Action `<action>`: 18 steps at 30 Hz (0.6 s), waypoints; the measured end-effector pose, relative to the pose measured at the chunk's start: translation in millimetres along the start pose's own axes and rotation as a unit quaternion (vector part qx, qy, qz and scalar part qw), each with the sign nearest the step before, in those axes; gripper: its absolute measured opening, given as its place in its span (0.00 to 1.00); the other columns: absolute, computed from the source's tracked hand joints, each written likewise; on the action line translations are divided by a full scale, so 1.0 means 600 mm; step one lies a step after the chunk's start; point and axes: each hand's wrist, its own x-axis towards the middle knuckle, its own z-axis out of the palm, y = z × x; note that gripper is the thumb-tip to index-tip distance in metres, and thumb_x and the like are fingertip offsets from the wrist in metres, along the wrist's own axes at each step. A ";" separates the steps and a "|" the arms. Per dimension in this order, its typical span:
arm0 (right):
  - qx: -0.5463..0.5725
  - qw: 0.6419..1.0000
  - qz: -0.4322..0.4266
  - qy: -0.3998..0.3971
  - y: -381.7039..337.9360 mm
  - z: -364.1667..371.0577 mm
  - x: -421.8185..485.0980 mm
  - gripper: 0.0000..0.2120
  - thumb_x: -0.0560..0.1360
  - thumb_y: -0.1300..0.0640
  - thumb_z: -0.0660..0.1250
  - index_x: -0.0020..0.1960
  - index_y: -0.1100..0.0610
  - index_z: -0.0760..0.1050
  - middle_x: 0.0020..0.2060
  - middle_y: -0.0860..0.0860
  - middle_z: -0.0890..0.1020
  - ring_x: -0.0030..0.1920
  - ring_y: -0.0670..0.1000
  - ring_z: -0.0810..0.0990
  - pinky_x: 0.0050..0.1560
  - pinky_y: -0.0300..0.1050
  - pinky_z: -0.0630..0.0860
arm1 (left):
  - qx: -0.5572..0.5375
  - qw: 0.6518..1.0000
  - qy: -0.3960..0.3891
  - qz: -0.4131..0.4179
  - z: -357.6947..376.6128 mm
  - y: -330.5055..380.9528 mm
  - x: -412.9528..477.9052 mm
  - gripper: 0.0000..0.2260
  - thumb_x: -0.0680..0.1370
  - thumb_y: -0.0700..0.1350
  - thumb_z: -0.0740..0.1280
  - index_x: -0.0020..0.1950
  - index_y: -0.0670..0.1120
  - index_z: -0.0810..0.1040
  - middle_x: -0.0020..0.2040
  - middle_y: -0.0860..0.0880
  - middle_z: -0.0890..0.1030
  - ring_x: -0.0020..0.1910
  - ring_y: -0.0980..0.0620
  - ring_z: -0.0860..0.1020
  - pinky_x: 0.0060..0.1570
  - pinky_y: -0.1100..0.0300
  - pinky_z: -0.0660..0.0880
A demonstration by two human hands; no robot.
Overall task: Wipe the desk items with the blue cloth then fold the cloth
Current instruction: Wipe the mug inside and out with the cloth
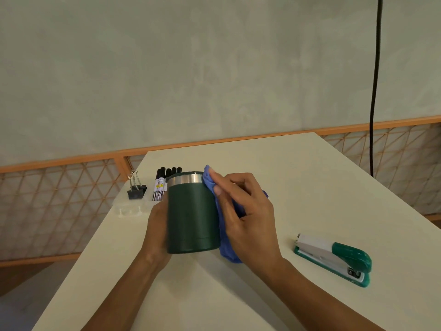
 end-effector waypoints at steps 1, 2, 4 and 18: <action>-0.025 0.999 -0.034 -0.012 0.001 0.000 0.000 0.17 0.85 0.61 0.68 0.71 0.50 0.81 0.57 0.48 0.79 0.56 0.48 0.79 0.53 0.37 0.77 | 0.024 1.000 -0.001 0.017 -0.004 -0.005 0.009 0.14 0.89 0.47 0.60 0.48 0.46 0.82 0.33 0.52 0.86 0.29 0.55 0.84 0.28 0.62 0.81; -0.050 0.997 -0.060 -0.026 0.002 -0.001 0.001 0.17 0.85 0.61 0.67 0.72 0.50 0.81 0.58 0.49 0.78 0.56 0.47 0.78 0.53 0.37 0.76 | 0.042 0.999 0.001 0.031 -0.006 -0.004 0.013 0.14 0.88 0.49 0.61 0.49 0.48 0.83 0.36 0.51 0.87 0.30 0.53 0.85 0.29 0.61 0.82; -0.102 0.987 -0.107 -0.057 0.000 -0.001 0.001 0.16 0.87 0.54 0.62 0.72 0.50 0.80 0.60 0.49 0.77 0.56 0.47 0.77 0.53 0.35 0.75 | 0.061 0.996 -0.006 0.060 -0.013 -0.004 0.019 0.13 0.88 0.51 0.62 0.50 0.52 0.84 0.40 0.51 0.89 0.36 0.49 0.88 0.33 0.59 0.84; 0.006 0.995 -0.052 -0.083 0.007 -0.042 0.016 0.20 0.81 0.73 0.63 0.58 0.52 0.85 0.55 0.48 0.81 0.56 0.52 0.82 0.51 0.45 0.79 | 0.267 0.928 0.049 0.257 -0.040 0.004 0.026 0.22 0.84 0.61 0.53 0.54 0.47 0.79 0.39 0.49 0.82 0.39 0.54 0.81 0.34 0.61 0.78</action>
